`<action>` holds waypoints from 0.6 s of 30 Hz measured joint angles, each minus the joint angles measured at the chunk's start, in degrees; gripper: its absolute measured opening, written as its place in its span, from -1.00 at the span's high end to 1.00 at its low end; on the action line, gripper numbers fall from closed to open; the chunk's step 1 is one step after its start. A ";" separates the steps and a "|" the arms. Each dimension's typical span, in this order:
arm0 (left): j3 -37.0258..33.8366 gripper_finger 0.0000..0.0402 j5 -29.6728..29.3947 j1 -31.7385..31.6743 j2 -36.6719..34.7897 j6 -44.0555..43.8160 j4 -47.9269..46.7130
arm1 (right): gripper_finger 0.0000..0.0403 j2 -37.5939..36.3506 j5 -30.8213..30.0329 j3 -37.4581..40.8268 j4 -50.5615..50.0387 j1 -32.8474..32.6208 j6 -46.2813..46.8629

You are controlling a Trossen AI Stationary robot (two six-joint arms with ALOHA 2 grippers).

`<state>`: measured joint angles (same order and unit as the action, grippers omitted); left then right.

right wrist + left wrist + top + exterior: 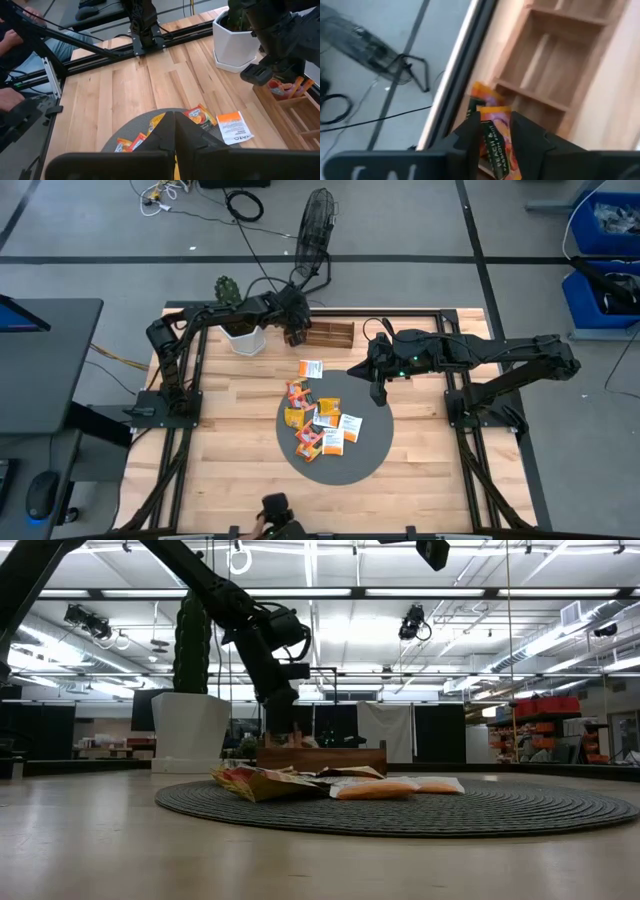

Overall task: Pick & Place Tea
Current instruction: Put the orange tea bag into the left section of the wooden organizer, then put the yellow tea bag into the middle section of the wooden organizer

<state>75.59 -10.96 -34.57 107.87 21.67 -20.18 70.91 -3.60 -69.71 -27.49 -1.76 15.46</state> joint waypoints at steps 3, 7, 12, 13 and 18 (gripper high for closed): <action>0.00 0.39 -2.89 -0.04 -0.31 0.00 -0.29 | 0.99 0.00 0.00 0.00 0.00 0.02 -0.18; 0.76 0.33 -3.21 0.72 -2.29 0.06 -1.18 | 0.99 0.00 -0.02 0.00 -0.19 0.00 -0.50; 4.04 0.28 -2.88 2.70 -7.00 -1.93 -4.57 | 0.94 -0.12 -0.37 0.00 -2.34 0.35 -0.53; 5.11 0.27 -2.47 3.42 -8.18 -3.84 -6.50 | 0.94 -0.31 -1.07 0.00 -3.37 0.32 -0.53; 7.45 0.29 4.47 9.15 -14.16 -12.85 -14.46 | 0.94 -1.17 -5.06 0.00 -7.45 0.32 -0.54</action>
<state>83.05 -6.49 -25.42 93.72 8.82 -34.65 69.74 -8.66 -69.71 -34.94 -1.43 14.93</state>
